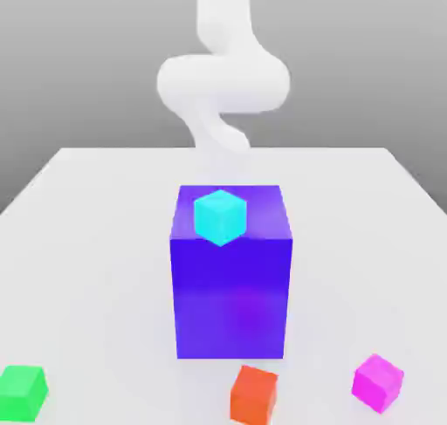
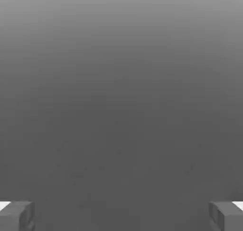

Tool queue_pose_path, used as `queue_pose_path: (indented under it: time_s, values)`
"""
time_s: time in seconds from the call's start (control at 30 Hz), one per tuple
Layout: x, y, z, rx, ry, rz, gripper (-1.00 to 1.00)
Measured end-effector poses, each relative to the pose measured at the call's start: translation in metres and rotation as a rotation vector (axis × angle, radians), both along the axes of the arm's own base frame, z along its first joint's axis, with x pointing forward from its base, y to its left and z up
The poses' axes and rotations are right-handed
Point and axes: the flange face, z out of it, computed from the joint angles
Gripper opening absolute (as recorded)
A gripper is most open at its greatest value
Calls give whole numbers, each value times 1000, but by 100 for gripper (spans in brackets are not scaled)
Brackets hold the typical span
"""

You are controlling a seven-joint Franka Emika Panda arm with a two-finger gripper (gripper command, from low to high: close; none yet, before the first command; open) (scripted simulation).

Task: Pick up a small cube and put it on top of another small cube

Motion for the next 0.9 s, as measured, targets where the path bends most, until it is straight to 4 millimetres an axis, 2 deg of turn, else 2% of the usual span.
queue_pose_path:
  time_s: [0.1, 0.2, 0.33, 0.43, 0.53, 0.63, 0.77, 0.9]
  values:
    - [37, 22, -47, -40, 83, 58, 0]
    - [66, 44, -95, -77, 162, 119, 0]
    - [93, 74, -164, -123, 265, 205, 0]
    - [106, 98, -218, -154, 342, 274, 0]
    - [111, 121, -274, -181, 417, 346, 0]
    - [107, 149, -330, -208, 492, 432, 0]
    - [94, 174, -404, -233, 591, 529, 0]
    - [70, 195, -475, -249, 684, 623, 0]
